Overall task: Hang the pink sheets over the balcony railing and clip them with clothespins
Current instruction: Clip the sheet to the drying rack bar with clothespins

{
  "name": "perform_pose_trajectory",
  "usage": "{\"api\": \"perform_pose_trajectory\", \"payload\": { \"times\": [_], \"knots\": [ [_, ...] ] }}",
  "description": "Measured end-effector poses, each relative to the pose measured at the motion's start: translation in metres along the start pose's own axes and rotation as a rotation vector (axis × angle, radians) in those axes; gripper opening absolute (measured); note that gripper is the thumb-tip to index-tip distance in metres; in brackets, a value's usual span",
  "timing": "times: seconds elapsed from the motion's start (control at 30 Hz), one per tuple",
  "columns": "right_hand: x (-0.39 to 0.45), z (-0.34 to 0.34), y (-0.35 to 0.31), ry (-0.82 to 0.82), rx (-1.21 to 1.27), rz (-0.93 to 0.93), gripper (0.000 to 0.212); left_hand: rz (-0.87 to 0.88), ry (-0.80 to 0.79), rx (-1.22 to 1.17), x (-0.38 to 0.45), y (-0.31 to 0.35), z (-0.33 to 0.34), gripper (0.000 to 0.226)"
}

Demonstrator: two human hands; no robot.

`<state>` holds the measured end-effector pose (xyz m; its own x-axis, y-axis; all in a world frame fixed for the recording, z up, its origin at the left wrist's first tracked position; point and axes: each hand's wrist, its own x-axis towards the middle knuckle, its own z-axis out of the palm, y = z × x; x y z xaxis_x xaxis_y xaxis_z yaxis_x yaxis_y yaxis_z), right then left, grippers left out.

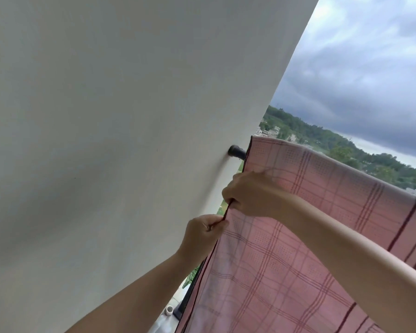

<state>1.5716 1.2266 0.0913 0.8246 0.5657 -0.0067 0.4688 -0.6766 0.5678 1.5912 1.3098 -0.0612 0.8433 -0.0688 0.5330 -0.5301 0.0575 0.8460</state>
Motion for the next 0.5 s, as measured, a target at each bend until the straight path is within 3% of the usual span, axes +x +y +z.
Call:
{"api": "perform_pose_trajectory", "payload": {
  "times": [0.17, 0.27, 0.4, 0.5],
  "knots": [
    [-0.014, -0.005, 0.005, 0.278, 0.292, -0.001, 0.027, -0.031, 0.1, 0.007, -0.01, -0.002, 0.001, 0.021],
    [-0.023, -0.016, 0.006, 0.422, 0.416, 0.015, 0.022, -0.014, 0.176, 0.018, -0.012, -0.002, 0.008, 0.016],
    [-0.022, -0.025, 0.005, 0.337, 0.419, 0.121, 0.022, -0.084, 0.171, -0.034, -0.014, -0.001, 0.012, 0.014],
    [-0.017, -0.031, 0.005, 0.163, 0.472, 0.167, 0.029, -0.11, 0.188, -0.067, -0.012, 0.004, 0.011, 0.012]
  ]
}}
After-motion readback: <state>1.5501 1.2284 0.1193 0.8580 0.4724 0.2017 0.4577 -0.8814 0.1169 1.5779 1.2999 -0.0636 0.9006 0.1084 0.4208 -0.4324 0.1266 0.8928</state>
